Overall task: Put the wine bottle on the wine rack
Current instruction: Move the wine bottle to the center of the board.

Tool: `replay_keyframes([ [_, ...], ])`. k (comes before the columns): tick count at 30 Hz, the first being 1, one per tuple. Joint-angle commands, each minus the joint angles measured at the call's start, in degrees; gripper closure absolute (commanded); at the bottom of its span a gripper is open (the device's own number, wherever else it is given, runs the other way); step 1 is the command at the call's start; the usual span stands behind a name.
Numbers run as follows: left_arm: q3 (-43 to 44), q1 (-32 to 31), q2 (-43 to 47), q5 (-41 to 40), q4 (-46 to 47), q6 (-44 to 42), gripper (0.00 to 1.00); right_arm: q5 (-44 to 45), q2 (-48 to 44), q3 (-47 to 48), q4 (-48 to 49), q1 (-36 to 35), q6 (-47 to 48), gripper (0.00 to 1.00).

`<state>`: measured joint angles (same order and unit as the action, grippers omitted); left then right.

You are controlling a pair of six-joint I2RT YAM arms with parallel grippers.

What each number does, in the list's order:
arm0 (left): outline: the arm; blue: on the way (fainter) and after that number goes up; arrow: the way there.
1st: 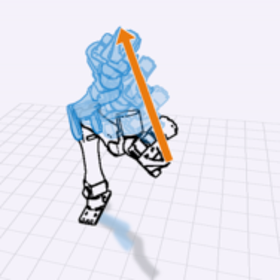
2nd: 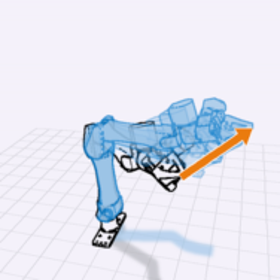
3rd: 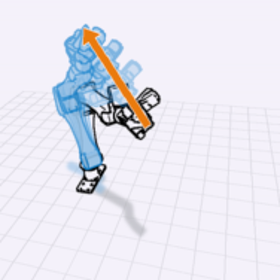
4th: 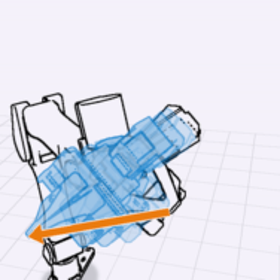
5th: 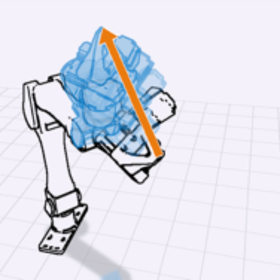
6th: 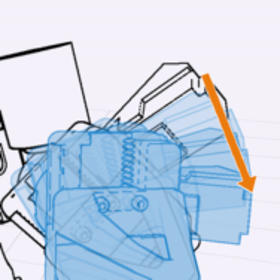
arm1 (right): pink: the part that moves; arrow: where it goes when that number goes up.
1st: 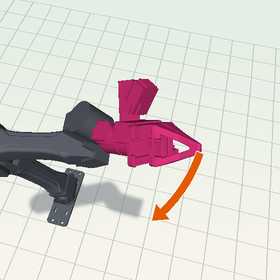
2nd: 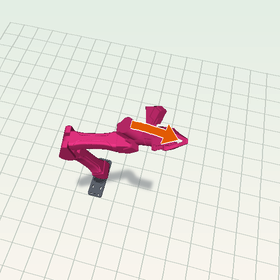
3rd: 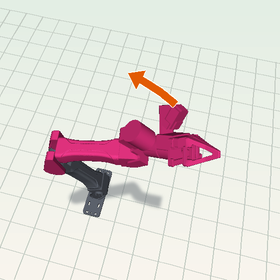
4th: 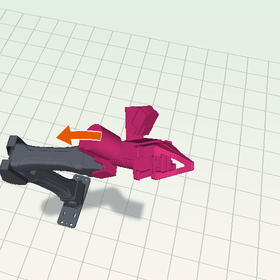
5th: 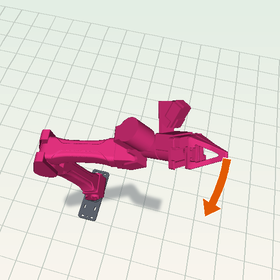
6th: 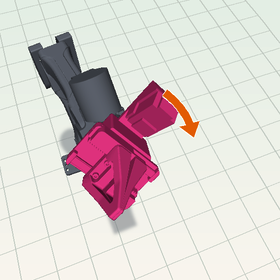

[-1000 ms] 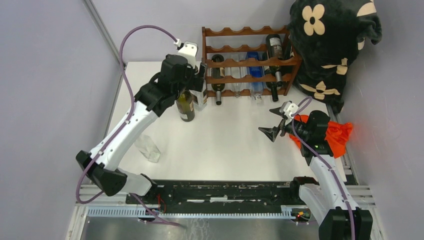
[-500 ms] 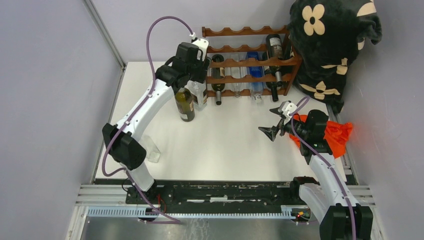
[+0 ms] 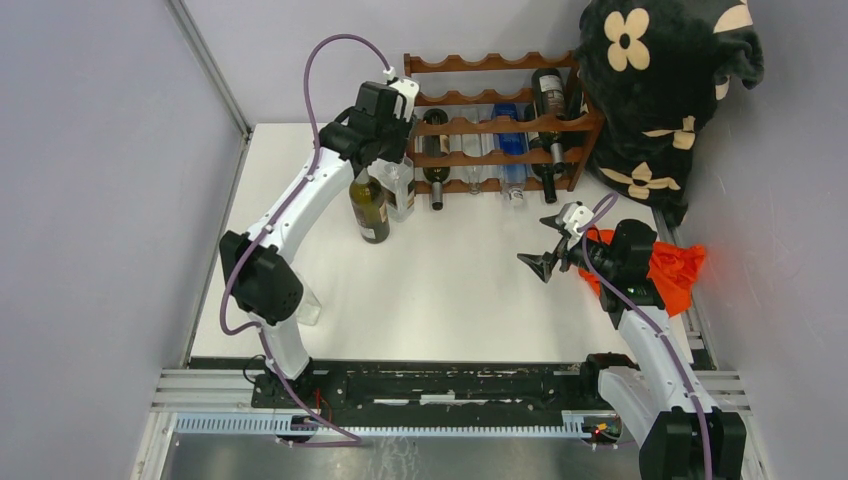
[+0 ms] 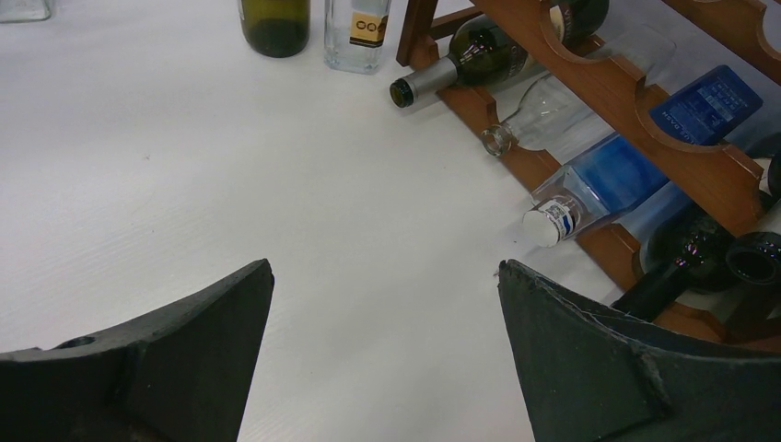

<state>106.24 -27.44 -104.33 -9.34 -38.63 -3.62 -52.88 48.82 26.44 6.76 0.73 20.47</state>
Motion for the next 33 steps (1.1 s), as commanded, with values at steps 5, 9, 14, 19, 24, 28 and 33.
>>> replay_keyframes([
  [5, 3.21, -0.07, 0.85, 5.20, 0.57, -2.76, 0.82, 0.24, 0.16, 0.73, 1.32, -0.39, 0.87, 0.02],
  [9, 3.06, -0.07, 1.93, 7.92, 0.59, -2.92, 0.92, 0.24, 0.15, 0.72, 1.19, -0.38, 0.89, 0.02],
  [14, 2.88, -0.15, 4.08, 11.86, 0.61, -2.56, 0.98, 0.24, 0.18, 0.81, 1.15, -0.38, 0.98, 0.02],
  [19, 2.95, -0.46, 6.54, 14.27, 1.30, -2.33, 0.98, 0.15, 0.21, 0.82, 1.15, -0.43, 0.98, 0.02],
  [24, 2.98, -1.11, 8.09, 15.23, 1.71, -2.93, 0.98, 0.24, 0.27, 0.81, 1.06, -0.43, 1.09, 0.02],
  [28, 2.63, -1.53, 9.30, 15.93, 1.29, -3.13, 0.98, 0.24, 0.33, 0.85, 1.06, -0.38, 1.15, 0.02],
  [33, 1.58, -3.23, 11.58, 18.94, 1.19, -3.06, 0.98, -0.09, 0.49, 0.81, 1.06, -0.43, 1.15, 0.02],
])
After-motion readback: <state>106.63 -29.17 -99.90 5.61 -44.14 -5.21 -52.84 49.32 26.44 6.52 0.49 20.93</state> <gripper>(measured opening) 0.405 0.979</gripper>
